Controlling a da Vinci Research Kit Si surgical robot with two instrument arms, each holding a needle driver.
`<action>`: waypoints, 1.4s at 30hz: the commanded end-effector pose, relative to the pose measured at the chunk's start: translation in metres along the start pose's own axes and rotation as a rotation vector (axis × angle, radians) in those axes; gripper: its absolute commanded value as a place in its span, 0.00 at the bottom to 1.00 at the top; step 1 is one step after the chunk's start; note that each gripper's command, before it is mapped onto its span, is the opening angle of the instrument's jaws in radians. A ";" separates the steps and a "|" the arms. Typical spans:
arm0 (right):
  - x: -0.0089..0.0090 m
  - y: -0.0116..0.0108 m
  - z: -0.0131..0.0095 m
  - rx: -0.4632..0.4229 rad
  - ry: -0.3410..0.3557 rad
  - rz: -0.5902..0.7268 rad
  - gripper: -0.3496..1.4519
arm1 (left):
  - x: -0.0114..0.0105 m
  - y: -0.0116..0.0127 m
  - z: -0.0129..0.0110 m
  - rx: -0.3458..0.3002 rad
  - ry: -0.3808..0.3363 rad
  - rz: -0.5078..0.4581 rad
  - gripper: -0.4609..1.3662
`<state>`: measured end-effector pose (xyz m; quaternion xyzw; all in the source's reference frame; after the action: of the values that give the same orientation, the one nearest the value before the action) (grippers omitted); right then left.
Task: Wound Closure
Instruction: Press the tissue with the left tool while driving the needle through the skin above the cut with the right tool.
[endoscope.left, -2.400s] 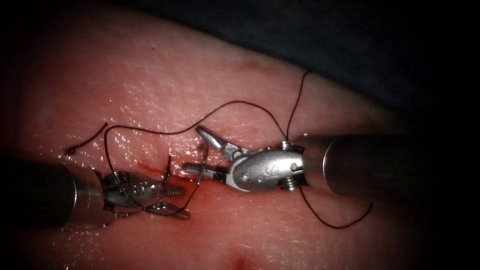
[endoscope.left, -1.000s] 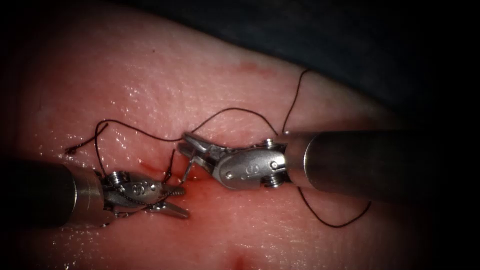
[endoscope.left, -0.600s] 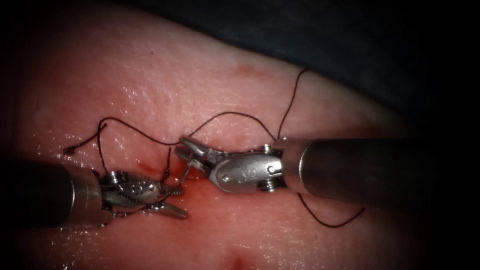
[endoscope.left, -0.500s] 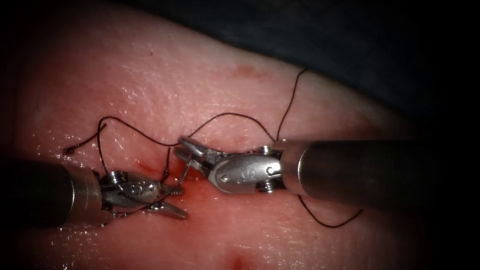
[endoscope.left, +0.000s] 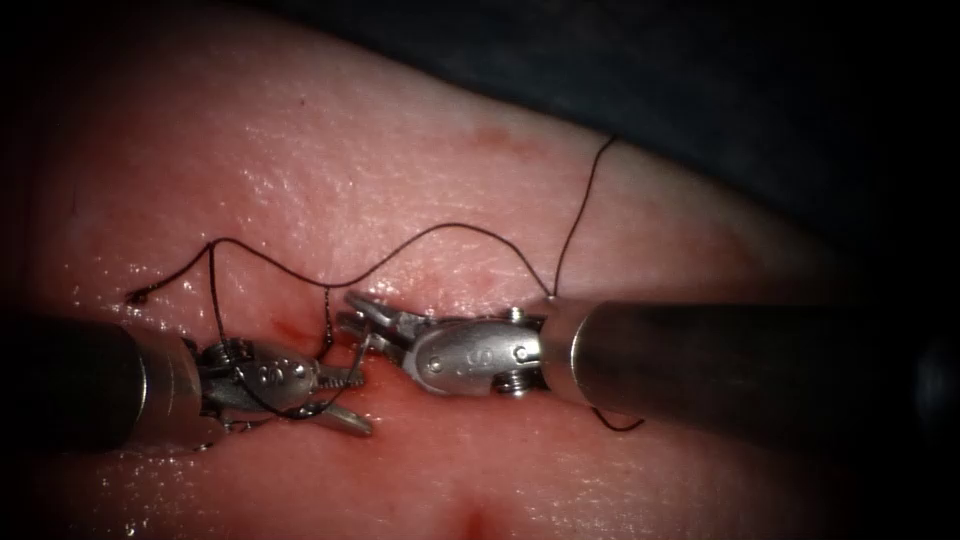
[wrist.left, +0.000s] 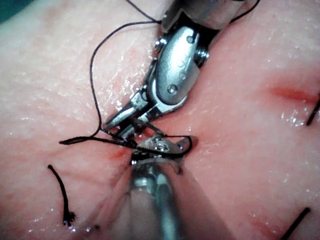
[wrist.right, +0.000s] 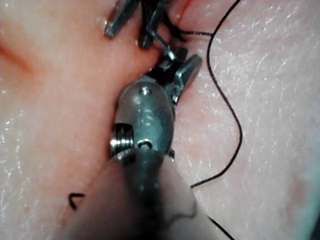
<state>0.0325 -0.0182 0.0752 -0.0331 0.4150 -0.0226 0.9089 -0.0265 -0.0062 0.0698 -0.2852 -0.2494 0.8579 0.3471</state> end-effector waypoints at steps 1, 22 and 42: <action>0.0000 -0.0001 0.0002 0.005 -0.008 -0.002 0.00 | 0.0000 0.0000 0.0000 0.002 0.000 -0.001 0.46; 0.0046 0.0051 -0.0045 -0.129 0.139 0.114 0.00 | 0.0002 0.0001 0.0001 0.002 0.000 -0.004 0.45; 0.0082 0.0100 -0.0078 -0.149 0.221 0.105 0.00 | -0.0009 -0.0008 0.0018 0.013 0.001 -0.044 0.19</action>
<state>0.0321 -0.0089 0.0630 -0.0751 0.5152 0.0520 0.8522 -0.0267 -0.0068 0.0719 -0.2786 -0.2498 0.8514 0.3676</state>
